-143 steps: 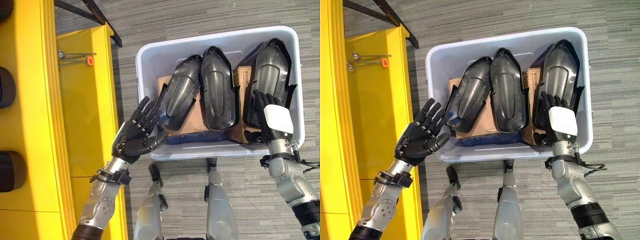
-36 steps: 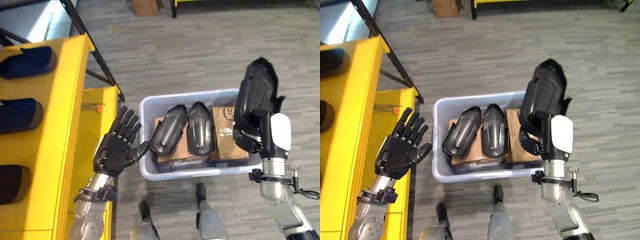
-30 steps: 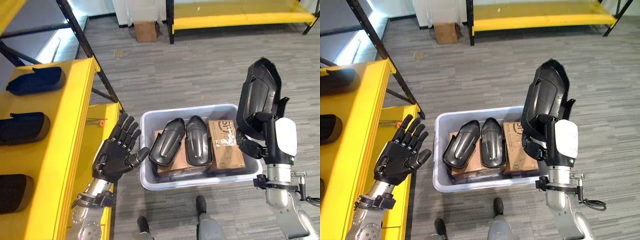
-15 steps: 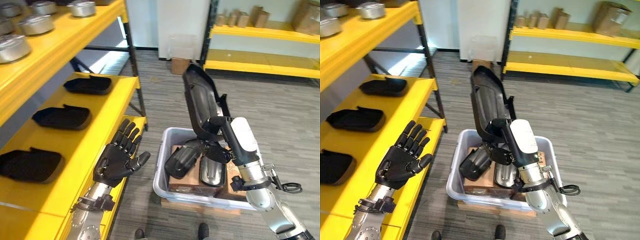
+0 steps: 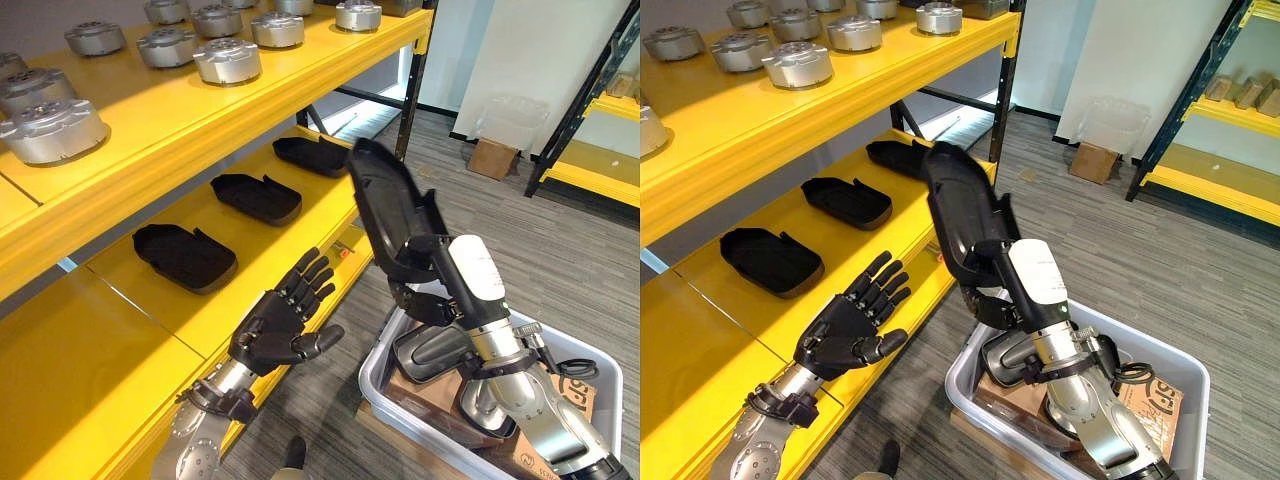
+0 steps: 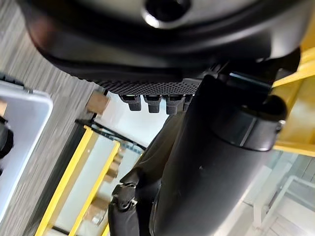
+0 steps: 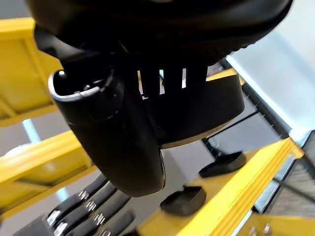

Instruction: Move parts from the plastic box to the shelf.

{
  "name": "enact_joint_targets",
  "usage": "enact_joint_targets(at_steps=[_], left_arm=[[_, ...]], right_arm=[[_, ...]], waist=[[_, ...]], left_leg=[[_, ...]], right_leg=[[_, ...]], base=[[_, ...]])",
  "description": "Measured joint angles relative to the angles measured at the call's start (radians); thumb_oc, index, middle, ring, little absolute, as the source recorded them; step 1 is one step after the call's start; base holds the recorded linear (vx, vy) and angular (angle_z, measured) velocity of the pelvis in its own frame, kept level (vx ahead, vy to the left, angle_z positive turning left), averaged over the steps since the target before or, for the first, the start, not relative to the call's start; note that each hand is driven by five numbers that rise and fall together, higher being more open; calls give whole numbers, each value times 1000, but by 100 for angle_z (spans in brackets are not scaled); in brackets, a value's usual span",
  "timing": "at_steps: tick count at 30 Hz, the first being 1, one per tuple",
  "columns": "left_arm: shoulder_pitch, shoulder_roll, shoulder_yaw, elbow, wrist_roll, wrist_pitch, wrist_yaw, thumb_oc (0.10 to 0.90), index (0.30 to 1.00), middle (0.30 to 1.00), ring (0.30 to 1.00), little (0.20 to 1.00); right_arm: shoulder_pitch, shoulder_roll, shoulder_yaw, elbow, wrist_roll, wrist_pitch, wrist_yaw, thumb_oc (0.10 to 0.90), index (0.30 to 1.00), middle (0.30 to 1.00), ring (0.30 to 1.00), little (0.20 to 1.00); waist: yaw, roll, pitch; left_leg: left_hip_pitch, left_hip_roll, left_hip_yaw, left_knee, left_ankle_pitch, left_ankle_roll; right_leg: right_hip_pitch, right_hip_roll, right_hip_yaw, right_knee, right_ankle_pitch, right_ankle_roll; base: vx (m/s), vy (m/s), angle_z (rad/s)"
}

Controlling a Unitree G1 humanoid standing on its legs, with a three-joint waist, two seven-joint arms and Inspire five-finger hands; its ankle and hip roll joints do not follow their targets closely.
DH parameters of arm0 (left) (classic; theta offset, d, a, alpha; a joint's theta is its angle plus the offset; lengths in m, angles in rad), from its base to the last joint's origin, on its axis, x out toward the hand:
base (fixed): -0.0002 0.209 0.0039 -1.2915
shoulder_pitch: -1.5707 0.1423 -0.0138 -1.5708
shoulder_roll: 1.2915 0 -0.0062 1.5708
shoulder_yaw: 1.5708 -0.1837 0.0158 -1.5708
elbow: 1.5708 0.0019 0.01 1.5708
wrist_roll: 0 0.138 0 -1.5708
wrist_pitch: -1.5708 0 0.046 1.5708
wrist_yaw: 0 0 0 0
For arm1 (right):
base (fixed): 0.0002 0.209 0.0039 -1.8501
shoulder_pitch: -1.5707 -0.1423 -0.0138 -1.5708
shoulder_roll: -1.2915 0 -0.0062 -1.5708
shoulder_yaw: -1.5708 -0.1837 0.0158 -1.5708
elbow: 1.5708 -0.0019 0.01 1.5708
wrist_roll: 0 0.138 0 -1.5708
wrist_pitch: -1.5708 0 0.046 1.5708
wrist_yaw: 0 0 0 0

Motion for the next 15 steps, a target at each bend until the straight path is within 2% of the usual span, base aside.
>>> enact_joint_targets(at_steps=[1,3,5,6,7,8,9,10,11,12,13,15], left_arm=[[1,-8,-1,0,-1,-1,6,900,1000,1000,1000,1000],[7,-8,0,0,-2,-15,22,900,1000,1000,1000,1000],[10,-17,1,4,-3,-21,26,900,1000,1000,1000,1000],[12,-21,0,5,-3,-21,26,900,1000,1000,1000,1000],[9,-21,0,9,-3,-24,23,900,1000,1000,1000,1000],[-15,-32,-9,33,-2,-23,19,900,1000,1000,1000,1000],[-26,-41,-11,37,-2,-22,18,900,1000,1000,1000,1000],[-49,-36,-8,45,-3,-24,14,900,1000,1000,1000,1000],[-47,-21,0,44,-5,-33,14,900,1000,1000,1000,1000],[-26,-3,9,42,-6,-41,14,900,1000,1000,1000,1000],[-24,7,11,53,-7,-42,16,900,1000,1000,1000,1000],[-21,5,7,58,-20,-42,18,900,1000,1000,1000,1000]], right_arm=[[0,-10,16,1,0,0,3,400,300,300,300,300],[0,-12,23,1,0,0,15,400,300,300,300,300],[-1,-14,23,6,1,9,16,400,300,300,300,300],[-1,-13,25,13,1,12,19,400,300,300,300,300],[-1,-6,26,15,1,15,19,400,300,300,300,300],[5,-8,19,16,8,32,14,400,300,300,300,300],[6,-10,18,16,14,42,17,400,300,300,300,300],[7,-11,7,19,29,51,19,400,300,300,300,300],[0,-12,0,21,41,51,23,400,300,300,300,300],[-6,-9,-4,22,44,44,32,400,300,300,300,300],[-1,-1,-18,23,48,30,42,400,300,300,300,300],[1,2,-19,42,49,19,60,400,300,300,300,300]], waist=[[-1,1,1],[23,7,5],[23,13,14],[33,19,22],[50,24,31],[16,24,42],[-7,31,46],[-5,6,71],[13,-20,90],[38,-7,84],[31,-9,87],[-4,-14,94]], left_leg=[[-2,-1,-16,0,1,-3],[-4,4,-22,0,-4,-6],[-21,-5,-64,11,5,-22],[-21,-6,-76,8,0,-18],[-39,-15,-79,18,20,-25],[-67,-42,-8,48,42,-17],[-81,-47,46,33,22,30],[-83,-15,251,3,-67,63],[-98,6,355,42,-58,59],[-77,27,374,94,-53,58],[-55,34,433,78,-52,44],[-9,15,490,39,-14,75]], right_leg=[[4,1,-12,0,-5,1],[10,9,-19,0,-10,6],[25,15,-66,0,-18,1],[36,19,-79,2,-26,-6],[42,22,-101,16,-30,-2],[48,27,-117,42,-79,-19],[64,42,-123,51,-100,-37],[54,30,-152,88,-123,-68],[47,5,-189,103,-138,-62],[38,1,-200,130,-146,-61],[46,-7,-212,148,-153,-57],[64,-38,-230,210,-152,-55]], base=[[-11,-76,39],[24,-103,22],[19,-60,52],[18,-35,66],[10,12,114],[21,64,164],[1,79,256],[33,170,228],[48,201,165],[62,264,77],[95,240,57],[155,350,66]])
